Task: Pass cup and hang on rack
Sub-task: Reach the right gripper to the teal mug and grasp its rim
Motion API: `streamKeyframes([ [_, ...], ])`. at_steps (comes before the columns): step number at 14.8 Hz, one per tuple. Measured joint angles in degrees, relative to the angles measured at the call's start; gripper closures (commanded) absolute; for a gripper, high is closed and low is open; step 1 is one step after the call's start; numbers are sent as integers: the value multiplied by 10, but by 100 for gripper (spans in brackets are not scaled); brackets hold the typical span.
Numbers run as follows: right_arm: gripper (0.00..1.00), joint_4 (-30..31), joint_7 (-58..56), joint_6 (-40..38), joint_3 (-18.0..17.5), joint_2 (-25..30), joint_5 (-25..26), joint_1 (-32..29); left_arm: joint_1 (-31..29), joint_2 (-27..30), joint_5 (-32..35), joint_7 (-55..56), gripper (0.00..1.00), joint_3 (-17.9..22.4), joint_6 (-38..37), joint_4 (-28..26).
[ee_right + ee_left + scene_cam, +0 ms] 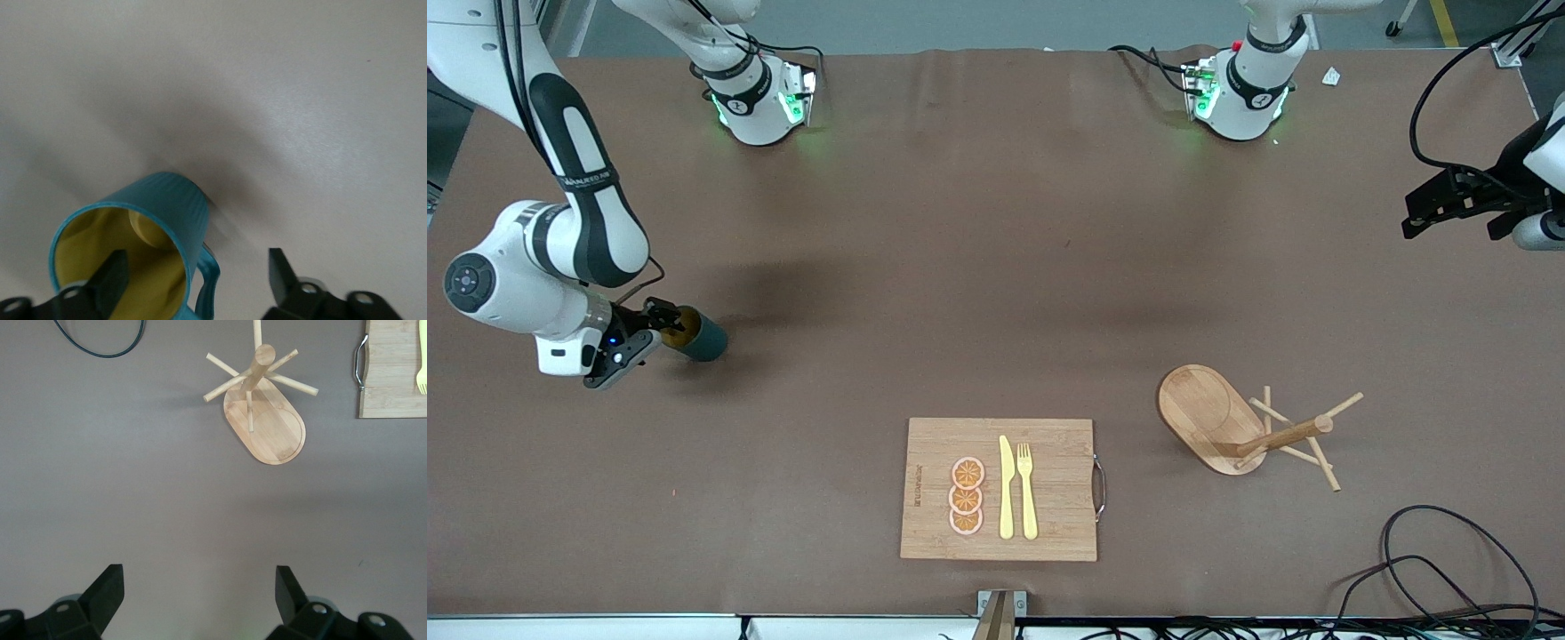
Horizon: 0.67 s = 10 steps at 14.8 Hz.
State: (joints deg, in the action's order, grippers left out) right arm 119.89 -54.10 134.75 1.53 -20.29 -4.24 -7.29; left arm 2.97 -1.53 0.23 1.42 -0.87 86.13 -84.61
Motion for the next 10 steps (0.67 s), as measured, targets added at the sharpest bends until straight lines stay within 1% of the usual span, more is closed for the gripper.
streamKeyframes([
  [2,83,3,-8,9,-2,-5,0,4,0,-1,0,0,0,0,0,0],
  [3,97,3,-14,10,-3,-6,0,8,0,-2,0,0,0,0,0,0],
  [4,100,3,-15,11,-3,-6,0,11,0,-3,0,0,0,0,0,0],
  [8,100,3,-17,8,-3,-6,0,14,0,-3,0,0,0,0,0,0],
  [10,100,-2,-14,-11,-3,-6,-1,14,0,-3,0,0,0,0,0,0],
])
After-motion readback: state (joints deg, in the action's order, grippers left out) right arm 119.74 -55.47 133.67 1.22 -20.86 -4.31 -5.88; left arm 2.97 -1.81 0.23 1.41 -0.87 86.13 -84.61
